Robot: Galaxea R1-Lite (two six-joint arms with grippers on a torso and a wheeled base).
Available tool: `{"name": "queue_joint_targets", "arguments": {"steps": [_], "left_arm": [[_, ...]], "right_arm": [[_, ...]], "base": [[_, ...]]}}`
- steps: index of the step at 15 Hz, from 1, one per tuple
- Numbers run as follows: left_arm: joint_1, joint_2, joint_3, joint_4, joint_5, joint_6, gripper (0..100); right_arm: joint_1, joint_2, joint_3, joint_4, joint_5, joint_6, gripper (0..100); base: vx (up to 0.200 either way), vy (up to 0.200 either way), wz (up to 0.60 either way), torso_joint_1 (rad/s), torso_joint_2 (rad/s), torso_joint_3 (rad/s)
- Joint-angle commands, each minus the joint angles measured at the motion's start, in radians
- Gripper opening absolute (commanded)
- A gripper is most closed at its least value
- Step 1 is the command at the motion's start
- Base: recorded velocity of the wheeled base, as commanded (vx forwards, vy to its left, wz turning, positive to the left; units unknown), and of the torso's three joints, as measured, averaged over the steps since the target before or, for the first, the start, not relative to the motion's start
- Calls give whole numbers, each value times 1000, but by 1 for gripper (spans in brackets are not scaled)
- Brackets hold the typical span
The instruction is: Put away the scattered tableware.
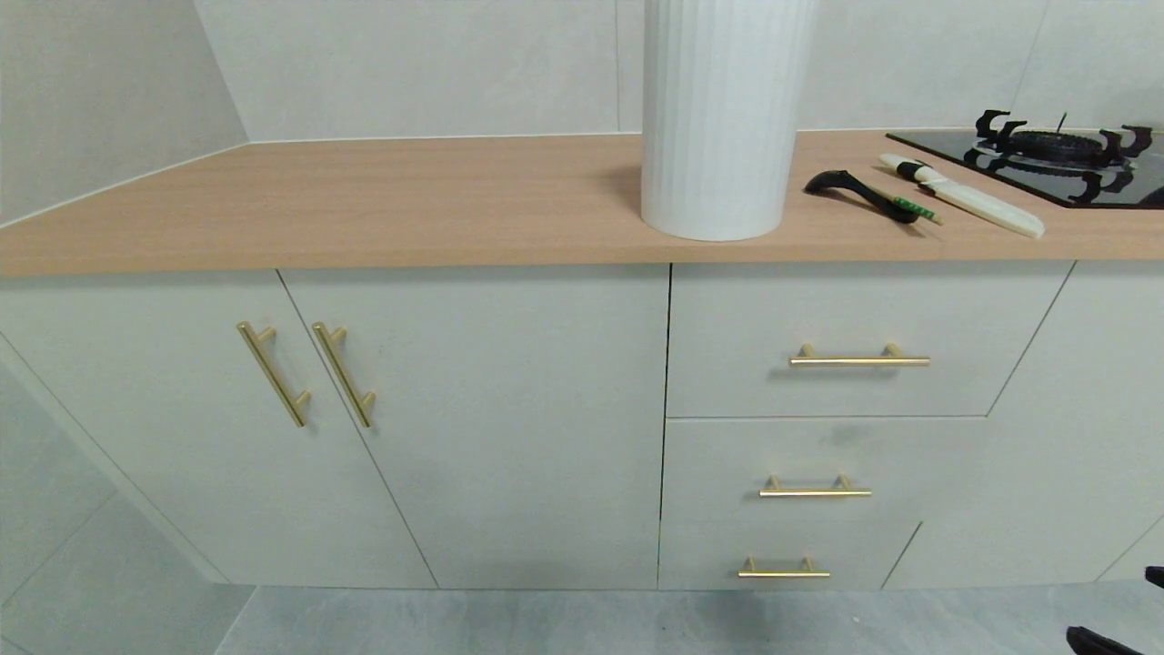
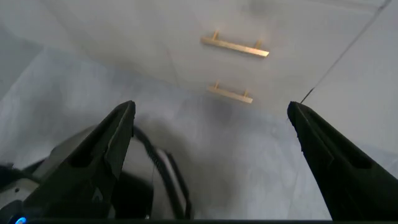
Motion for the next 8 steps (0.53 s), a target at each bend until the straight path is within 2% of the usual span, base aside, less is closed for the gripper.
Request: {"name": "queue_joint_targets", "arguments": {"steps": [1, 2, 5, 8], "left_arm": [[0, 0, 0, 0, 0, -1, 100], [0, 0, 0, 0, 0, 1, 100], [0, 0, 0, 0, 0, -1, 100], [0, 0, 0, 0, 0, -1, 100]], "right_arm": [[21, 370, -104, -57, 4, -2, 100], [19, 419, -117, -82, 4, -2, 100], [25, 713, -169, -335, -8, -2, 100], [54, 898, -221, -426, -51, -4, 100]], "base": [[0, 0, 0, 0, 0, 0], [0, 0, 0, 0, 0, 0], [0, 0, 0, 0, 0, 0], [0, 0, 0, 0, 0, 0]]}}
